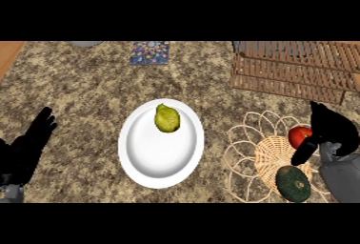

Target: Pick the tomato from the placemat and place it in the tiered shelf

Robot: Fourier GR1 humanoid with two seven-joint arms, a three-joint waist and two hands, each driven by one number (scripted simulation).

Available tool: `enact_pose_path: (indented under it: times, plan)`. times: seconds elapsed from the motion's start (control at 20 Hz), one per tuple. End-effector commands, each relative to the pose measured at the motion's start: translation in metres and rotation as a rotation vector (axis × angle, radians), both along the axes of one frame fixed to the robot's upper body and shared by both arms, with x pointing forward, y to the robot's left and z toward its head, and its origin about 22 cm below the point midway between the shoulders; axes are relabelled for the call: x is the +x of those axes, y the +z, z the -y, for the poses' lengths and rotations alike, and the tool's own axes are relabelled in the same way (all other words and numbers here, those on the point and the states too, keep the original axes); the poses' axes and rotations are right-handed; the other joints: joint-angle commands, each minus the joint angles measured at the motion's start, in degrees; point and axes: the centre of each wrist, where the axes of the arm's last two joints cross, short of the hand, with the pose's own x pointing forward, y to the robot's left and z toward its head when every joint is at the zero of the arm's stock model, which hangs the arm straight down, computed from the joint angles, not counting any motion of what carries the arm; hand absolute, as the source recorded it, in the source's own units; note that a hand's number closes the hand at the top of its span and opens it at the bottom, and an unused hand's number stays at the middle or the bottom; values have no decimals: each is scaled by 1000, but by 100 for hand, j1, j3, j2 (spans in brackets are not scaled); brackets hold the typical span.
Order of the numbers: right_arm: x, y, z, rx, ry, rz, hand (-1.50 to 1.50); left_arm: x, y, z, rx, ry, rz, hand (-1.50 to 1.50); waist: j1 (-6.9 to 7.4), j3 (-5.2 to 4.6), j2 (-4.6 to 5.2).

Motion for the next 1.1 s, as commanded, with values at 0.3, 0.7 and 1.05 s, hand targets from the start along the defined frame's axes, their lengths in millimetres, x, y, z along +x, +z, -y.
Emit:
enact_pose_path:
  times: [0.3,0.7,1.05]
  plan:
    - [2,-21,7,-51,-63,-43,-150,8,0,-4,-1,-15,2,0,2,1,5]
    - [14,-41,30,-23,-75,-62,-150,0,-12,3,-9,-2,1,0,16,2,6]
    - [3,-48,14,11,-38,-75,150,5,-5,1,-13,-6,-5,0,1,1,2]
